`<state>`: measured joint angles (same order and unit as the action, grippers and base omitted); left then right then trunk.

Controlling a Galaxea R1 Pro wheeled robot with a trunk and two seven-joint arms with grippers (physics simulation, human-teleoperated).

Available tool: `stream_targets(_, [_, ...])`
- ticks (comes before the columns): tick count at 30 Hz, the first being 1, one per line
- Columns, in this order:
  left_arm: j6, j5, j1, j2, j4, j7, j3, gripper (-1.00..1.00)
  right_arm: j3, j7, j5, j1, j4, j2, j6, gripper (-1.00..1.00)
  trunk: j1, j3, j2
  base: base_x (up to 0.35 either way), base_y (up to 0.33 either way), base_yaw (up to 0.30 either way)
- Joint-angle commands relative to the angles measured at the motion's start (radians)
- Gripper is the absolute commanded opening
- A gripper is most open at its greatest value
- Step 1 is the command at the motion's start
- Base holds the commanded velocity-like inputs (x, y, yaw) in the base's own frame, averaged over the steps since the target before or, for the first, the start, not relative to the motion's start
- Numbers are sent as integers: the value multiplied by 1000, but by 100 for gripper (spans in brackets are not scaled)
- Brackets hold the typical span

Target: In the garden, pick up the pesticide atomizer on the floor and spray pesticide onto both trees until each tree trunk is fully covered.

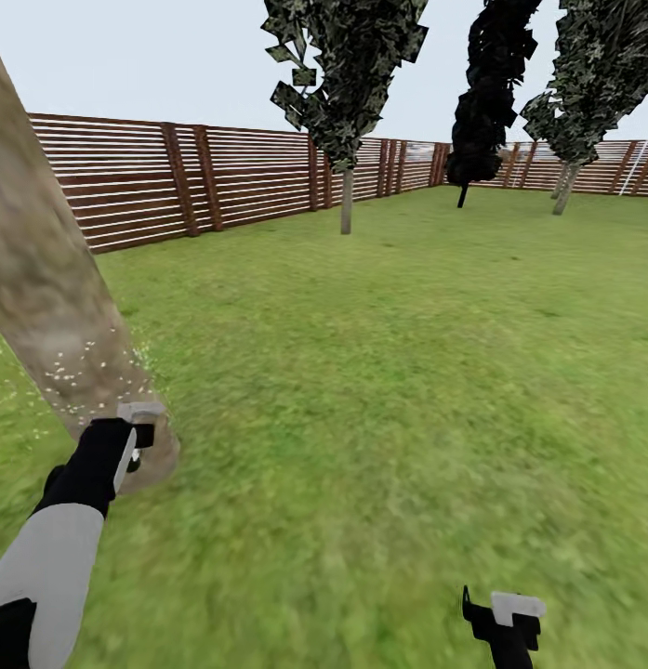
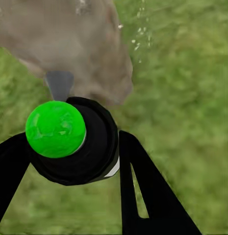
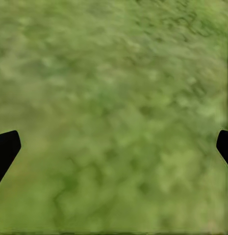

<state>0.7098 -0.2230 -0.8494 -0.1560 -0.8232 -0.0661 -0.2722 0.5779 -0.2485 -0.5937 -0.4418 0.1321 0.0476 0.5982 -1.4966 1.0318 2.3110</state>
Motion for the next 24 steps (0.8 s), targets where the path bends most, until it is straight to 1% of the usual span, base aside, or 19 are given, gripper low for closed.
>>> stream_targets(1, [-1, 2, 27, -2, 0, 1, -5, -100, 0, 0, 0, 0, 0, 0, 0, 100, 0, 0, 0, -273, -55, 0])
stream_targets(2, [-8, 2, 41, -3, 0, 1, -8, -100, 0, 0, 0, 0, 0, 0, 0, 100, 0, 0, 0, -307, -28, 0])
stream_targets(4, [-50, 1, 56, -4, 2, 1, -10, -100, 0, 0, 0, 0, 0, 0, 0, 100, 0, 0, 0, -331, -9, 0])
stream_targets(5, [-67, 2, 83, -5, 8, 1, -15, -100, 0, 0, 0, 0, 0, 0, 0, 100, 0, 0, 0, -340, -2, 0])
stream_targets(8, [-127, 2, 138, -5, 14, 10, -56, -100, 0, 0, 0, 0, 0, 0, 0, 100, 0, 0, 0, -342, 0, 0])
stream_targets(9, [-155, 1, 158, -5, 14, 12, -61, -100, 0, 0, 0, 0, 0, -1, 0, 100, 0, 0, 0, -342, 0, 0])
stream_targets(11, [-270, 3, 232, -5, 17, 23, -60, -100, -1, 1, 0, 0, 0, -1, -2, 100, 0, 0, 0, -341, 0, 0])
stream_targets(12, [-303, 1, 254, -3, 24, 43, -55, -100, -1, 2, 0, 0, 0, -1, -4, 100, 0, 0, 0, -330, 0, 0])
stream_targets(13, [-339, -2, 271, -3, 41, 82, -43, -100, -1, 8, 0, 0, 0, -2, -5, 100, 0, 0, 0, -325, 0, 0])
stream_targets(14, [-414, -17, 284, -12, 80, 182, -5, -100, -6, 45, -1, 0, 0, -2, -6, 100, 0, 0, 0, -321, 0, 0])
stream_targets(15, [-480, -43, 289, -28, 114, 266, 25, -100, -24, 91, -8, 0, 2, -2, -6, 100, 0, 0, 0, -318, 0, 0])
stream_targets(16, [-544, -74, 292, -42, 144, 343, 51, -100, -51, 142, -24, 0, 6, -2, -6, 100, 0, 0, 0, -314, 0, 0])
stream_targets(17, [-602, -114, 292, -49, 163, 437, 70, -100, -94, 196, -56, 0, 20, -3, -8, 100, 0, 0, 0, -312, 0, 0])
stream_targets(18, [-641, -160, 291, -54, 174, 554, 82, -100, -144, 259, -102, -7, 45, -3, -22, 100, 0, 0, 0, -311, 0, 0])
stream_targets(19, [-658, -209, 289, -56, 177, 687, 92, -100, -177, 345, -147, -27, 83, -3, -56, 100, 0, 0, 0, -216, 0, 0])
stream_targets(20, [-665, -261, 284, -55, 176, 822, 107, -100, -193, 465, -184, -49, 133, -3, -101, 100, 0, 0, 0, -88, 0, 0])
stream_targets(21, [-667, -308, 281, -50, 172, 930, 116, -100, -199, 615, -205, -71, 198, -3, -148, 100, 0, 0, 0, -36, 0, 0])
stream_targets(22, [-667, -351, 280, -45, 169, 1013, 120, -100, -204, 758, -213, -89, 268, -3, -186, 100, 0, 0, 0, -15, 0, 0])
stream_targets(24, [-659, -410, 268, -30, 155, 1131, 138, -100, -210, 962, -218, -102, 364, -3, -216, 100, 0, 0, 0, -6, 0, 0])
